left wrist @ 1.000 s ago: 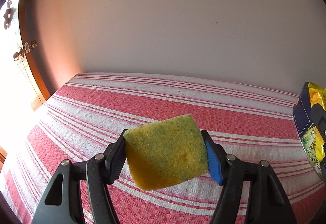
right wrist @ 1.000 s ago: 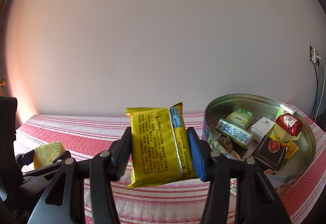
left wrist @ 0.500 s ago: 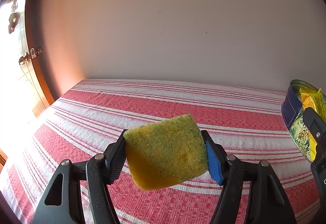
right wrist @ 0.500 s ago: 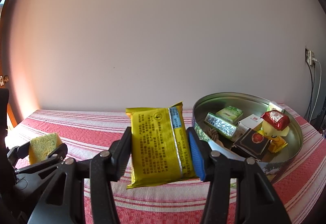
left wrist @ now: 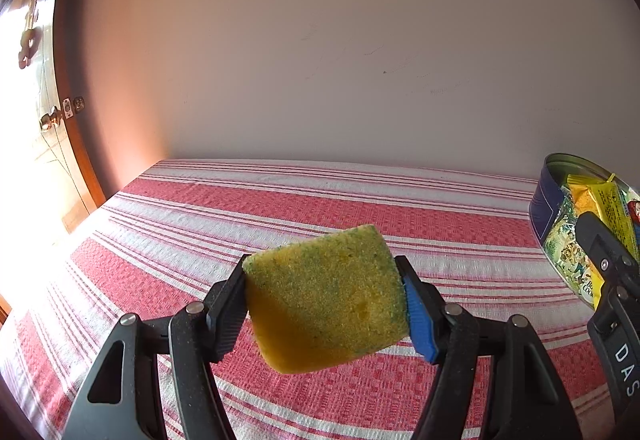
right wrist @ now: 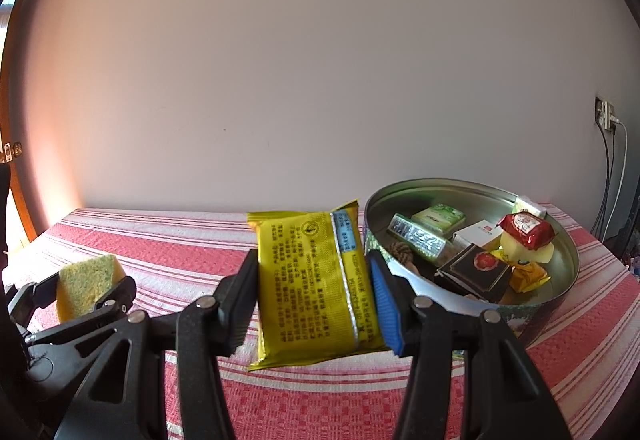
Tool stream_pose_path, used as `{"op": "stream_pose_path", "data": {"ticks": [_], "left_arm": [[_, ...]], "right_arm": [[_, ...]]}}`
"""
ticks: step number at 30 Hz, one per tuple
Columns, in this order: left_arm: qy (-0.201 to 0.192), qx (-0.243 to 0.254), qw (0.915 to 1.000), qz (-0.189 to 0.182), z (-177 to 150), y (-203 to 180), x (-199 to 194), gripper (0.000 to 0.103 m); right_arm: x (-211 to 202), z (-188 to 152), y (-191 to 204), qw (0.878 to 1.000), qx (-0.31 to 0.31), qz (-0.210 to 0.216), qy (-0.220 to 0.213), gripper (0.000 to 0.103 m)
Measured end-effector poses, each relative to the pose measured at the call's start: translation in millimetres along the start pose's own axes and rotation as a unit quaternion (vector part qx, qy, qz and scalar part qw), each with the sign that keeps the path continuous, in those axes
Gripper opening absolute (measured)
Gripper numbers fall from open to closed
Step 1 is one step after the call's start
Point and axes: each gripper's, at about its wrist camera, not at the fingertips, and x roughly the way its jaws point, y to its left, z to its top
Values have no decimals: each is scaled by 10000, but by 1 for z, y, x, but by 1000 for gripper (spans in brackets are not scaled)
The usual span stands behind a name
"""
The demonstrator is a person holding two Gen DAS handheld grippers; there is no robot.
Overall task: Organize objects
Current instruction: 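Carry the sponge cake and yellow wafer pack over the tin with both grippers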
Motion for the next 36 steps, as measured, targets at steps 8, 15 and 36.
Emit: {"op": "stream_pose_path", "data": {"ticks": [8, 15, 36], "left_arm": [[31, -19, 10000, -81, -5, -5, 0, 69], [68, 26, 9998, -198, -9, -29, -10, 69], [76, 25, 9981, -611, -7, -83, -17, 69]], "right_arm": [[-4, -3, -18, 10000, -53, -3, 48, 53], [-8, -2, -37, 9999, -27, -109, 0, 53], [-30, 6, -72, 9970, -388, -402, -540, 53]]}}
